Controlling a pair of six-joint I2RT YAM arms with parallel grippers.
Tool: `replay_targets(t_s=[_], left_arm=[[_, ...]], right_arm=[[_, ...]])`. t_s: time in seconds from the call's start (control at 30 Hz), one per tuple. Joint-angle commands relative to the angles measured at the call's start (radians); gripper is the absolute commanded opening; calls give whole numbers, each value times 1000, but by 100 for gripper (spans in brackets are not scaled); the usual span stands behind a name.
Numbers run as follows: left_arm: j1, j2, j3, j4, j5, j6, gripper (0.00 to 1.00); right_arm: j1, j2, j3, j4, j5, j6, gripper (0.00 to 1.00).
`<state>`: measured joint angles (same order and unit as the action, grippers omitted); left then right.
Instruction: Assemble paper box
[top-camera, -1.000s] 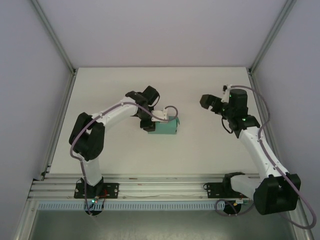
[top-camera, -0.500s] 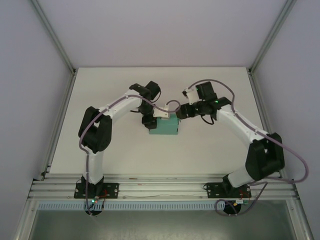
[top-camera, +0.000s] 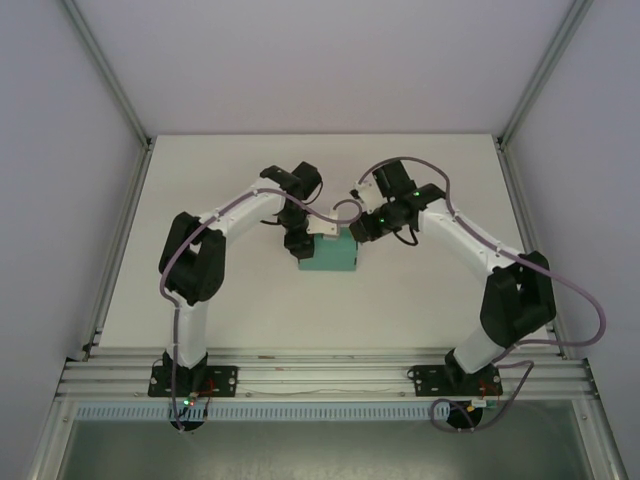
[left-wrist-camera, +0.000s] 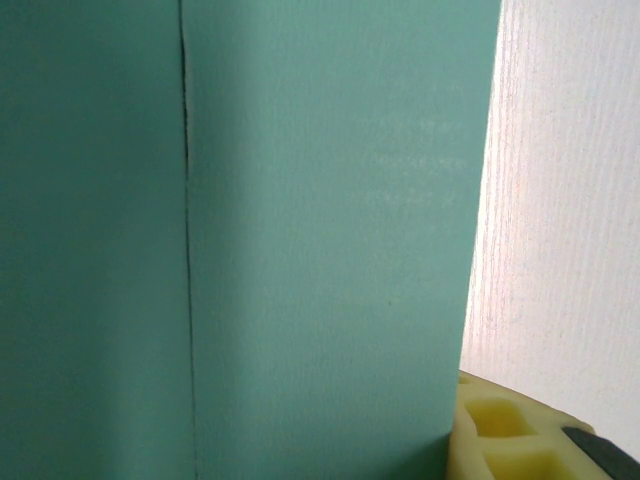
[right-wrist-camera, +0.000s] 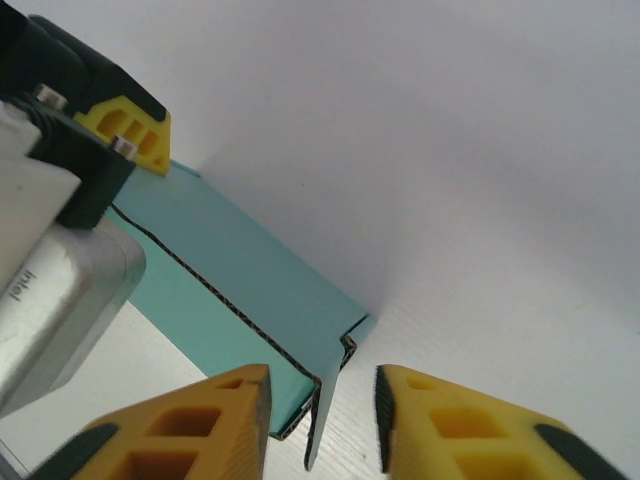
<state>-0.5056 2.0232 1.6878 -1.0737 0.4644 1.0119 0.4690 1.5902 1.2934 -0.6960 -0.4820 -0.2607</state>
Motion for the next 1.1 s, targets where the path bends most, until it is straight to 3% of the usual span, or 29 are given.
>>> replay_targets(t_s=[0.0, 0.33, 0.47, 0.6, 0.77, 1.07], left_arm=[[4, 40, 10, -28, 3, -15, 42], [5, 30, 10, 18, 1, -61, 43], [4, 39, 28, 75, -4, -112, 49], [4, 55, 51, 75, 11, -130, 50], [4, 47, 33, 81, -4, -126, 50], [2, 23, 11, 110, -15, -160, 50]], right_arm=[[11, 18, 26, -65, 43, 1, 28], [25, 35, 35, -33, 98, 92, 10], [31, 35, 15, 36, 126, 205, 0], [58, -10, -74, 195, 169, 359, 0], [80, -64, -226, 390, 241, 411, 0], [88, -92, -315, 440, 229, 477, 0]])
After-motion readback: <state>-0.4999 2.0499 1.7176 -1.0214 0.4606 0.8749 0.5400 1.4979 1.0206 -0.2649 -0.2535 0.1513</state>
